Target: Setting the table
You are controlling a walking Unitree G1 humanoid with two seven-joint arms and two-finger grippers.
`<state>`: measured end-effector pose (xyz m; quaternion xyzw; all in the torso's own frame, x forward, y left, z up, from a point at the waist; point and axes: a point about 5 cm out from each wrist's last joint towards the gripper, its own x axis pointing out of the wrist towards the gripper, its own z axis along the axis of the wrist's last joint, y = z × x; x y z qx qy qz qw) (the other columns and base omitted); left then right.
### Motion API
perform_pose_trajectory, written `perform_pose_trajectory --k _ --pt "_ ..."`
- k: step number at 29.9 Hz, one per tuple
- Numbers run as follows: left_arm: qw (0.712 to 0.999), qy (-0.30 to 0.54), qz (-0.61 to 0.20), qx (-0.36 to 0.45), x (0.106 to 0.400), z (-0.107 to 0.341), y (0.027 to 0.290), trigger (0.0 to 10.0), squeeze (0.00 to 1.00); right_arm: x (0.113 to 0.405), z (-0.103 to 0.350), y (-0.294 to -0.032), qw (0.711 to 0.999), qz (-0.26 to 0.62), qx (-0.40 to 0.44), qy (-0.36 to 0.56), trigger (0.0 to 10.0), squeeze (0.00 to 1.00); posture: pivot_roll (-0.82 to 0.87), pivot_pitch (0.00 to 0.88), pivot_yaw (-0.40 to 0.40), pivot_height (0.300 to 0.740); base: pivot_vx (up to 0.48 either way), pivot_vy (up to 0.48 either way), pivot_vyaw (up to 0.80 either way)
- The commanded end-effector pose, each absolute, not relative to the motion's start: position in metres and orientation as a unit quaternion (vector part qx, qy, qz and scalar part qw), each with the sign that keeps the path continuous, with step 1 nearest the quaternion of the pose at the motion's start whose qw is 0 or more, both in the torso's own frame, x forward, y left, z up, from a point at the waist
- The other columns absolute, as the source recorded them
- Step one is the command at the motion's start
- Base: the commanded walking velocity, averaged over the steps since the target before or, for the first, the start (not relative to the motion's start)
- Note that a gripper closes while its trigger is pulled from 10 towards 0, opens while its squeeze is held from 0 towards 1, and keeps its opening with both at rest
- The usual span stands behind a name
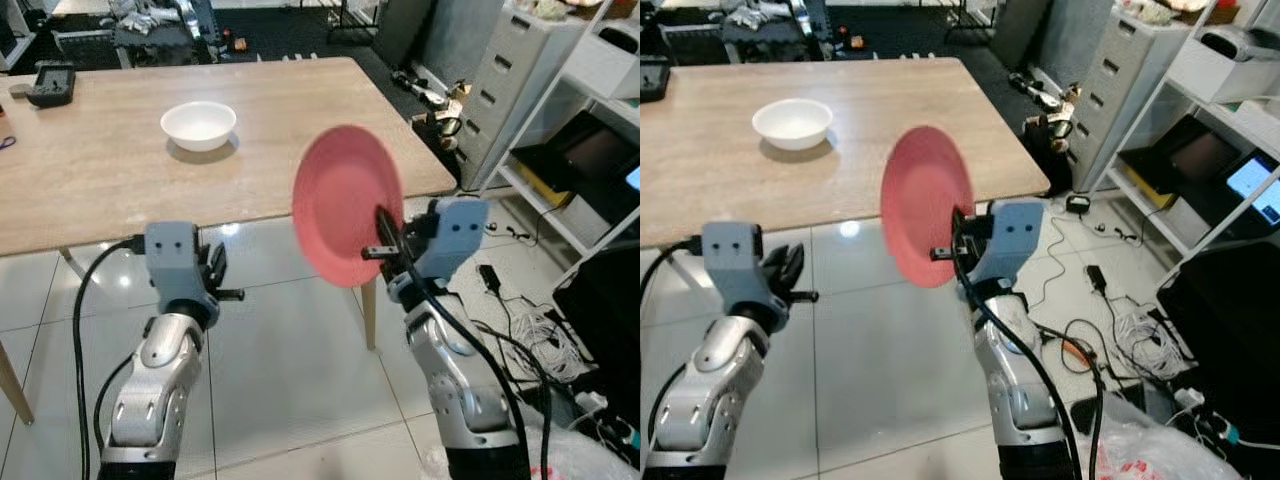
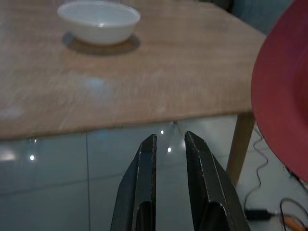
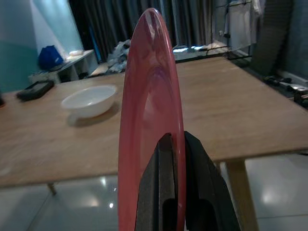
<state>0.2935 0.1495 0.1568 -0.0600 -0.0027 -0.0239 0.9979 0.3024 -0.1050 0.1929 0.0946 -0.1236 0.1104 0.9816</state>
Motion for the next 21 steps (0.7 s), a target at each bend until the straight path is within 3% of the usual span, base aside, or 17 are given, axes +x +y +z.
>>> perform_pose_trajectory --k 1,21 --pt "0.998 0.001 -0.026 -0.056 0.2929 0.1548 0.1474 10.0 0.0 0.3024 0.1916 -0.1088 0.983 0.103 0.093 -0.122 10.0 0.0 -0.06 0.003 0.035 0.74 0.48 0.0 0.0" --pt "0.998 0.001 -0.027 -0.055 0.2932 0.1546 0.1464 10.0 0.0 0.3041 0.1939 -0.1038 0.978 0.113 0.126 -0.118 10.0 0.0 -0.06 0.008 0.036 0.74 0.48 0.0 0.0"
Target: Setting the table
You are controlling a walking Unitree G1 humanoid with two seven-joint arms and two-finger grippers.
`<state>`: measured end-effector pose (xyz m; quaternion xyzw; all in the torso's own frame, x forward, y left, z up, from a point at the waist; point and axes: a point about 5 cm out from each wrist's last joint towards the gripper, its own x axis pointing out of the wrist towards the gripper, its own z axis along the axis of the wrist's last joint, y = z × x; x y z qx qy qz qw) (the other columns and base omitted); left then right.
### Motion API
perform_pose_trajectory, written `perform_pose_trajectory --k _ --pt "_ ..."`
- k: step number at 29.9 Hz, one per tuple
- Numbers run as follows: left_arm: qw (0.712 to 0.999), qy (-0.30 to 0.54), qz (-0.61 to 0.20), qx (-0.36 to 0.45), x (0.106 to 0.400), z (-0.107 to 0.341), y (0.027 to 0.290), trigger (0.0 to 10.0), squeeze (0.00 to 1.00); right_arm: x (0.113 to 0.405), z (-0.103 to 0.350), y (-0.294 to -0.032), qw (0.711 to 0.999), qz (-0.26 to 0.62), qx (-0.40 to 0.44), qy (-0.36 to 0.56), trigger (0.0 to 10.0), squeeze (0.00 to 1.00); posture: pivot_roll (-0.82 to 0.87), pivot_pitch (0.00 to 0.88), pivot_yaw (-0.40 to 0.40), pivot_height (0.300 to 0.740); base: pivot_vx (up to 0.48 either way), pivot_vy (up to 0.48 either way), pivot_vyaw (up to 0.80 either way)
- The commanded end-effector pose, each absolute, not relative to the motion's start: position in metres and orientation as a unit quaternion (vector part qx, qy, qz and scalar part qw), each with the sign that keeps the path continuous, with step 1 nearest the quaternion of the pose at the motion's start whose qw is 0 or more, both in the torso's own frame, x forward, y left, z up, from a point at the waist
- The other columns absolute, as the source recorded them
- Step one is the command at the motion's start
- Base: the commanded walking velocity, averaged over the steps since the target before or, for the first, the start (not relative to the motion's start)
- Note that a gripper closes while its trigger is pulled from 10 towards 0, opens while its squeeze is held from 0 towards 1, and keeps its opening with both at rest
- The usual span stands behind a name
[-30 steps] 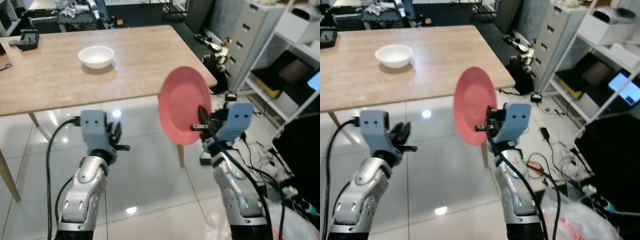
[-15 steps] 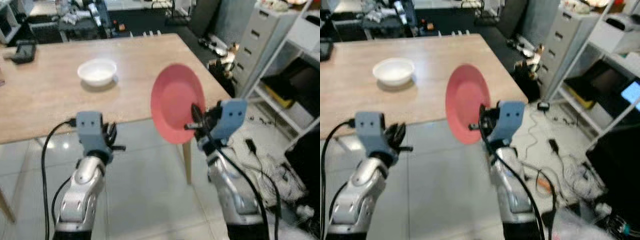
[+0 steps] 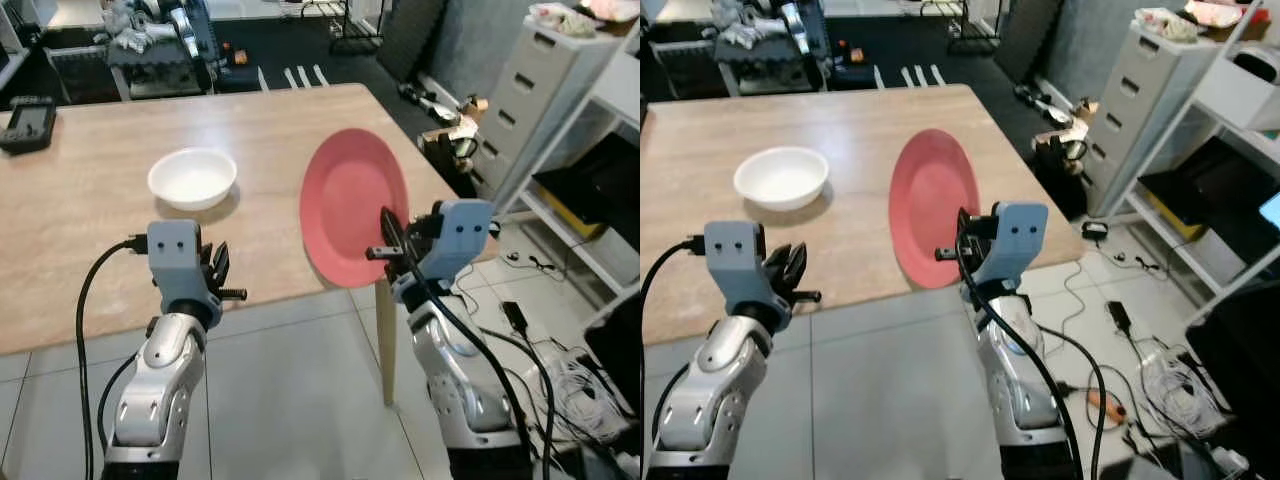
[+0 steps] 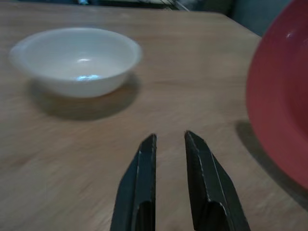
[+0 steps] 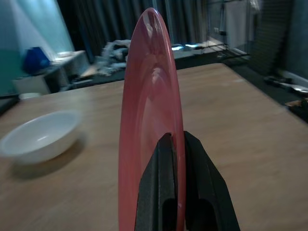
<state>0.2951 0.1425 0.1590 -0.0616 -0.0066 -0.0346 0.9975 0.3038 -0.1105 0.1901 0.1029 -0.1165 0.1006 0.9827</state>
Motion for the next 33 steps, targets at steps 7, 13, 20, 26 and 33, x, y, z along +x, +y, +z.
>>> perform_pose_trajectory --k 7,13,20,26,33 --pt "0.998 0.0 -0.028 -0.052 0.292 0.155 0.146 10.0 0.0 0.308 0.195 -0.094 0.955 0.144 0.248 -0.08 10.0 0.0 -0.06 0.01 0.036 0.74 0.48 0.0 0.0" --pt "0.998 0.0 -0.028 -0.051 0.292 0.155 0.146 10.0 0.0 0.315 0.197 -0.085 0.92 0.165 0.353 -0.042 10.0 0.0 -0.05 0.011 0.034 0.74 0.48 0.0 0.0" --pt "0.997 0.002 -0.036 -0.065 0.29 0.155 0.144 10.0 0.0 0.327 0.197 -0.098 0.869 0.117 0.481 -0.017 10.0 0.0 -0.05 0.012 0.03 0.74 0.354 0.0 0.0" --pt "0.991 -0.016 -0.131 -0.024 0.278 0.161 0.135 10.0 0.0 0.332 0.186 -0.109 0.848 0.119 0.516 0.037 10.0 0.0 -0.05 0.015 0.031 0.74 0.0 0.0 0.0" --pt "0.96 -0.082 -0.234 0.131 0.259 0.185 0.133 10.0 0.0 0.329 0.167 -0.12 0.853 0.094 0.504 0.097 10.0 0.0 -0.04 0.023 0.024 0.74 0.0 0.0 0.0"
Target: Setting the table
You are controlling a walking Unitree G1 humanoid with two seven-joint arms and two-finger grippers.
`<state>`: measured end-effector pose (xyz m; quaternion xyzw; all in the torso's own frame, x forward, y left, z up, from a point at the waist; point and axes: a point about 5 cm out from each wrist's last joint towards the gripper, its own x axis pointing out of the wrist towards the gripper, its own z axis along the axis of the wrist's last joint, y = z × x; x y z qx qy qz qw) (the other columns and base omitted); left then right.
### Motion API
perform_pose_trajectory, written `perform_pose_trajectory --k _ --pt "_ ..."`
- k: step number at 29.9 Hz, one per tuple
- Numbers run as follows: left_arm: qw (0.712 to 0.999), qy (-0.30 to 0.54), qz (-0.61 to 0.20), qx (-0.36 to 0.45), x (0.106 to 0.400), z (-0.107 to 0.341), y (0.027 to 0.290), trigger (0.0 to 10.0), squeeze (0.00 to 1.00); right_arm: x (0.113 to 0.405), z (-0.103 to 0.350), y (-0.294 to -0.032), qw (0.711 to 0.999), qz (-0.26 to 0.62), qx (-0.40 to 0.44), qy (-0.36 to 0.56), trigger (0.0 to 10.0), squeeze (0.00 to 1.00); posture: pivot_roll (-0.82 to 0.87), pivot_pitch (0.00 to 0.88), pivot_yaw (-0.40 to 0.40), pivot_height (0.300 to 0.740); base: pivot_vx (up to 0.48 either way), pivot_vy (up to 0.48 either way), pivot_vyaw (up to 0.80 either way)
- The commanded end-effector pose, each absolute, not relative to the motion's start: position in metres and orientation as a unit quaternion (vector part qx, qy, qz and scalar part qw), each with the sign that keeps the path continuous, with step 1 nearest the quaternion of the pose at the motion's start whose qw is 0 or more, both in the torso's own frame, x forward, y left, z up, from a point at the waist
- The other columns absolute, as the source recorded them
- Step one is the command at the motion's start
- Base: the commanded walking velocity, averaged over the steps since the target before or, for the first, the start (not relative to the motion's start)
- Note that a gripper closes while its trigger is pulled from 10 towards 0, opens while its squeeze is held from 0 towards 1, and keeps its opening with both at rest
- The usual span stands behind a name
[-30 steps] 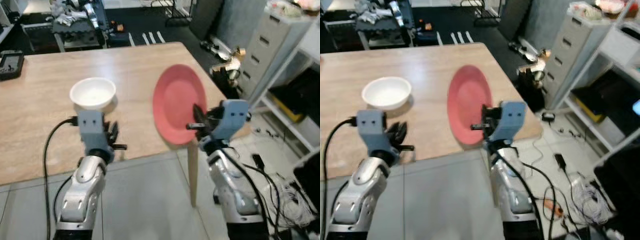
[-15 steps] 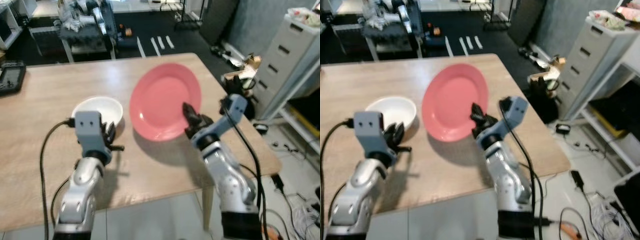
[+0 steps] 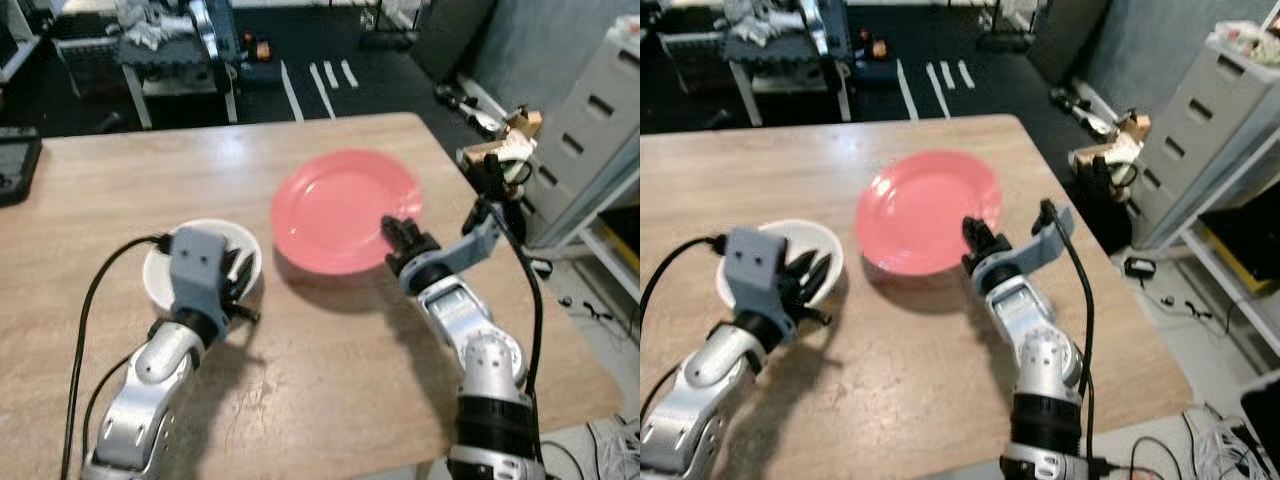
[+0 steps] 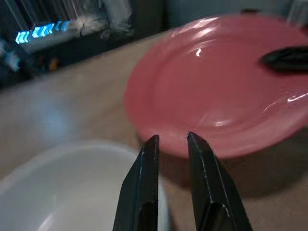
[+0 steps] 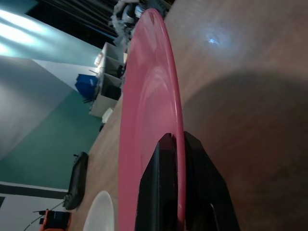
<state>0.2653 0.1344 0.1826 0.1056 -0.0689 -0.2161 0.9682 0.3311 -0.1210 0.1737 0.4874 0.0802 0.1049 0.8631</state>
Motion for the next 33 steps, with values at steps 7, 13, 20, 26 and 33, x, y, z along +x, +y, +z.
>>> perform_pose_trajectory --k 7,13,20,26,33 --pt "0.921 -0.125 -0.287 0.233 0.241 0.2 0.128 10.0 0.0 0.326 0.154 -0.136 0.845 0.064 0.516 0.123 10.0 0.0 -0.03 0.032 0.016 0.74 0.0 0.0 0.0" --pt "0.913 -0.123 -0.299 0.248 0.235 0.199 0.127 10.0 0.0 0.322 0.14 -0.141 0.836 0.049 0.525 0.154 10.0 0.0 -0.03 0.035 0.015 0.74 0.0 0.0 0.0" --pt "0.914 -0.12 -0.296 0.251 0.234 0.197 0.127 10.0 0.0 0.321 0.124 -0.132 0.834 0.038 0.523 0.173 10.0 0.37 -0.02 0.036 0.014 0.74 0.0 0.0 0.0" --pt "0.914 -0.117 -0.296 0.251 0.234 0.196 0.126 10.0 0.0 0.321 0.128 -0.13 0.836 0.054 0.522 0.159 10.0 1.0 -0.02 0.032 0.014 0.74 0.0 0.0 0.0" --pt "0.915 -0.116 -0.297 0.247 0.234 0.194 0.125 10.0 0.0 0.32 0.139 -0.148 0.895 0.025 0.429 0.118 10.0 0.0 -0.03 0.03 0.015 0.74 0.0 0.0 0.0"
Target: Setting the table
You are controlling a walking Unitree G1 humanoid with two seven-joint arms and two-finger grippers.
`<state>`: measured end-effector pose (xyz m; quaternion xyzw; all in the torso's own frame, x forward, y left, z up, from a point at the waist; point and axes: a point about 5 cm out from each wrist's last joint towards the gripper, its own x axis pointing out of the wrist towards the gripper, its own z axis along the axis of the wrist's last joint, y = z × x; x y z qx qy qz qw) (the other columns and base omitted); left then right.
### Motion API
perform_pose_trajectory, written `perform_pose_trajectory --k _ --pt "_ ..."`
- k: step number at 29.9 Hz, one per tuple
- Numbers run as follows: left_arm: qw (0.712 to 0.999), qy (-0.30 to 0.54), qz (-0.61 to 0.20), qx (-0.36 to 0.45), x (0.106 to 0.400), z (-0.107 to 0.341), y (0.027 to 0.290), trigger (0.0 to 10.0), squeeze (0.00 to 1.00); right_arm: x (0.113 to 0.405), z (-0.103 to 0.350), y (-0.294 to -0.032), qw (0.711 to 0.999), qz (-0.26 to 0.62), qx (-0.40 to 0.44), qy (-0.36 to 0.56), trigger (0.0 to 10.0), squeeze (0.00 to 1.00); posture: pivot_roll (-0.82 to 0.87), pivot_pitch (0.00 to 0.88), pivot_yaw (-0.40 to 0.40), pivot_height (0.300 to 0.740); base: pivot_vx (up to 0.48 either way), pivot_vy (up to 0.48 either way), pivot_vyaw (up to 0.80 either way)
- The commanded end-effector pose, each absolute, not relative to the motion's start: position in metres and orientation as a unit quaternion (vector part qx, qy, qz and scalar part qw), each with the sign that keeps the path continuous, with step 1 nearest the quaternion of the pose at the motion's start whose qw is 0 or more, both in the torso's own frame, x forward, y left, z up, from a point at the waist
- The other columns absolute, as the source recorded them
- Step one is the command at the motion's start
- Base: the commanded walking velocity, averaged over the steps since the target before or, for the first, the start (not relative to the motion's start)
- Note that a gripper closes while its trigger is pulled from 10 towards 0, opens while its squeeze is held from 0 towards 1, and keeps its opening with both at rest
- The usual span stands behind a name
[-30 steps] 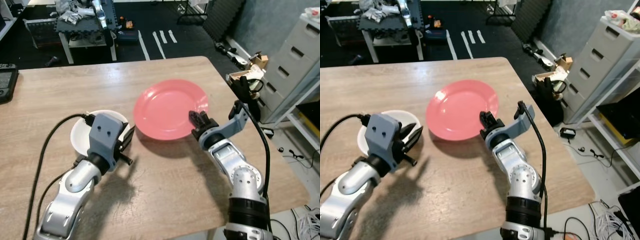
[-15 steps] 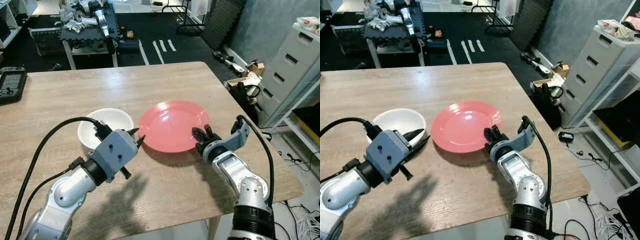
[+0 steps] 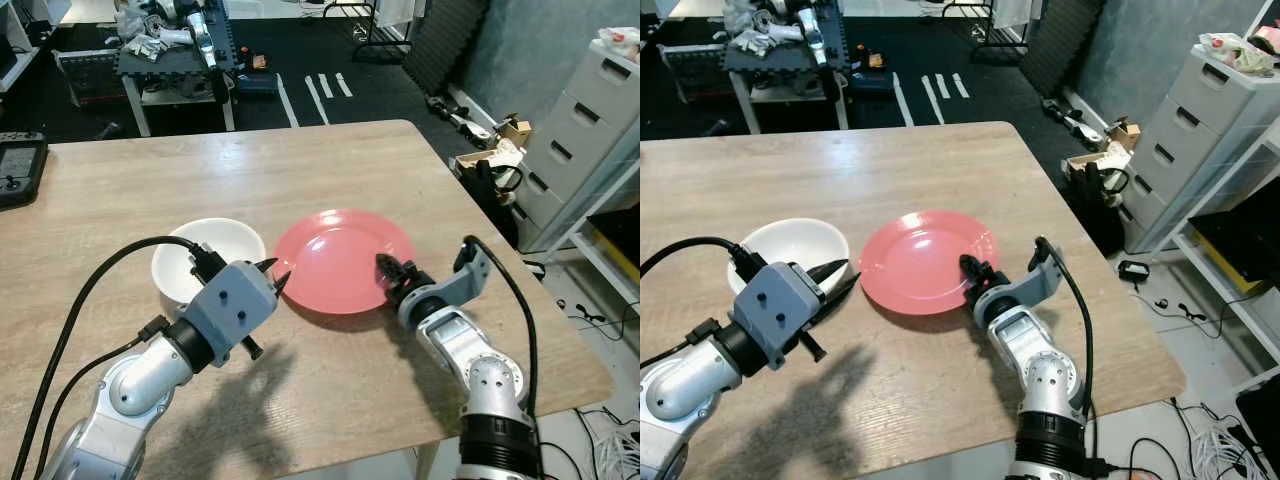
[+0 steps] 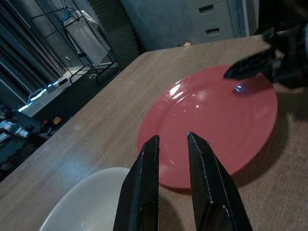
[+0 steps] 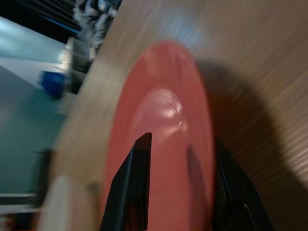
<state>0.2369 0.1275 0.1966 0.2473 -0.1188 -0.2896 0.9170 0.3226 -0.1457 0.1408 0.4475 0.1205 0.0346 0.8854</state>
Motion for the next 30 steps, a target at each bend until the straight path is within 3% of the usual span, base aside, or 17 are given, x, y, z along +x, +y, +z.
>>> perform_pose_trajectory --k 1,6,13,18,24,30 --pt "0.915 -0.116 -0.298 0.246 0.234 0.194 0.125 10.0 0.0 0.32 0.14 -0.151 0.906 0.014 0.408 0.115 10.0 0.0 -0.04 0.03 0.016 0.74 0.0 0.0 0.0" --pt "0.915 -0.117 -0.298 0.244 0.235 0.194 0.123 10.0 0.0 0.316 0.147 -0.173 0.946 -0.033 0.309 0.092 10.0 0.0 -0.04 0.029 0.015 0.74 0.0 0.0 0.0" --pt "0.915 -0.118 -0.3 0.243 0.236 0.194 0.122 10.0 0.0 0.315 0.155 -0.186 0.957 -0.05 0.279 0.064 10.0 0.0 -0.05 0.029 0.017 0.74 0.0 0.0 0.0" --pt "0.926 -0.117 -0.283 0.22 0.243 0.194 0.118 10.0 0.0 0.311 0.194 -0.205 0.968 -0.068 0.231 -0.074 10.0 0.0 -0.05 0.027 0.021 0.74 0.0 0.0 0.0" --pt "0.973 -0.076 -0.209 0.07 0.26 0.188 0.119 10.0 0.0 0.3 0.215 -0.194 0.975 -0.083 0.142 -0.152 10.0 0.0 -0.06 0.023 0.032 0.74 0.0 0.0 0.0" --pt "0.982 -0.063 -0.172 0.037 0.267 0.183 0.118 10.0 0.0 0.298 0.21 -0.183 0.977 -0.078 0.131 -0.152 10.0 0.0 -0.07 0.023 0.036 0.74 0.0 0.0 0.0"
